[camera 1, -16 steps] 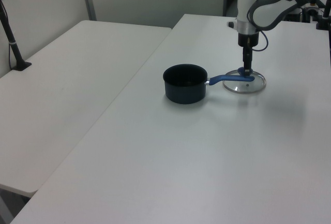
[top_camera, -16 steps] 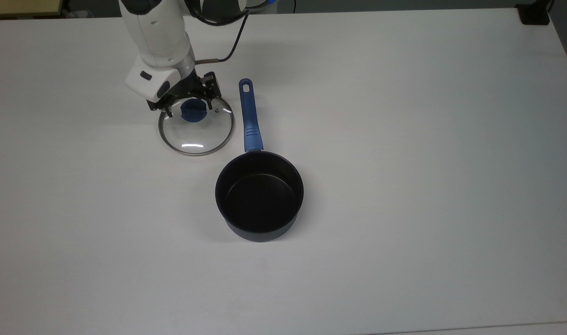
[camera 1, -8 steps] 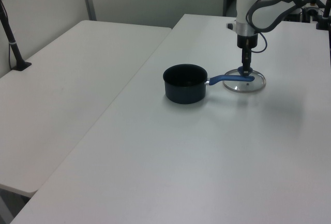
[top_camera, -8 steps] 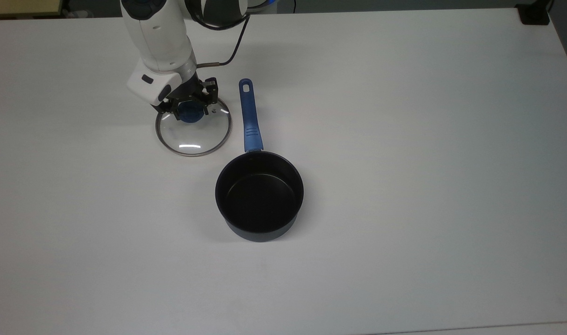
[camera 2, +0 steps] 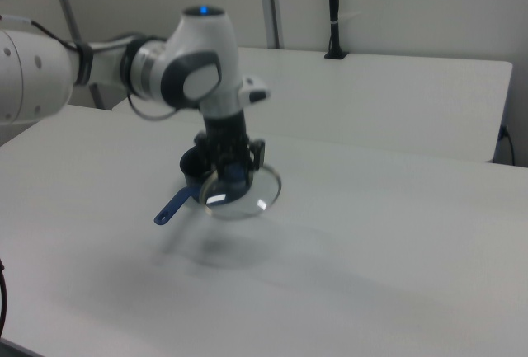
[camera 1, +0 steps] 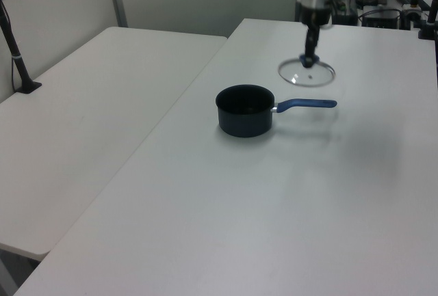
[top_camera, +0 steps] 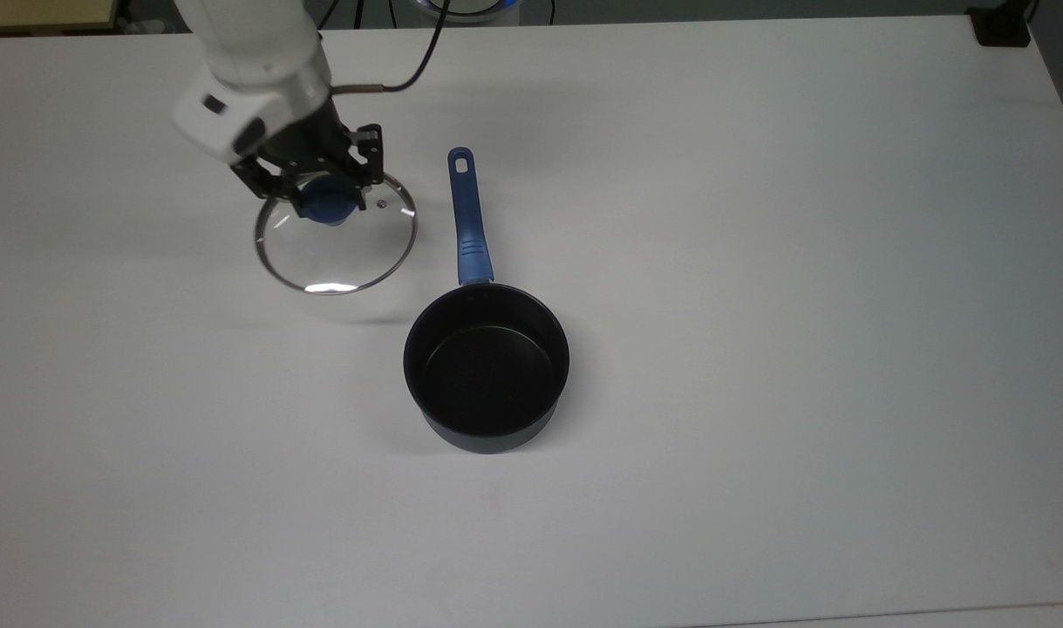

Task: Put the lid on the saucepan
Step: 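Lift the glass lid off the table by its knob, then carry the lid over the saucepan and lower it onto the rim, then open the gripper and raise it away from the lid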

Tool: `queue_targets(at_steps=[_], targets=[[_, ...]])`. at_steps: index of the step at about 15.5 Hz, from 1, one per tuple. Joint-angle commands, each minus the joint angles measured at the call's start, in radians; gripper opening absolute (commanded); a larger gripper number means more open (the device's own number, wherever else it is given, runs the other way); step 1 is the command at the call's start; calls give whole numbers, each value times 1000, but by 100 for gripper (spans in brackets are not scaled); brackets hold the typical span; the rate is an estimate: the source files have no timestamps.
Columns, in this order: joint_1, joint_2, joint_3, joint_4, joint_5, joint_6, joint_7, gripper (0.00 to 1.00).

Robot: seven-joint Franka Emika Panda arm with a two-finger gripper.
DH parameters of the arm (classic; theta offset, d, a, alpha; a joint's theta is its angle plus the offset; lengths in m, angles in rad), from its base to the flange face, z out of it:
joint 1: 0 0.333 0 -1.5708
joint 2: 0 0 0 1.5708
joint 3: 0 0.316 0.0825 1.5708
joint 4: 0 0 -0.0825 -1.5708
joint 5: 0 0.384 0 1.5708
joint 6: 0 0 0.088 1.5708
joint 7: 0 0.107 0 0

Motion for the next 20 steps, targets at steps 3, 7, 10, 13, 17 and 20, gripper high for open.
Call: queue_targets(at_steps=[3,7,10,13,17,20], targets=[[72,170,4,296,24,-80,207,55],[158,242,3,366,24,-57,319,55],[204,253,3,366,24,1,384,55],[218,253,3,366,23,13,389,56],[237,273,3,366,21,50,389,56],[237,291,3,366,18,73,390,57]])
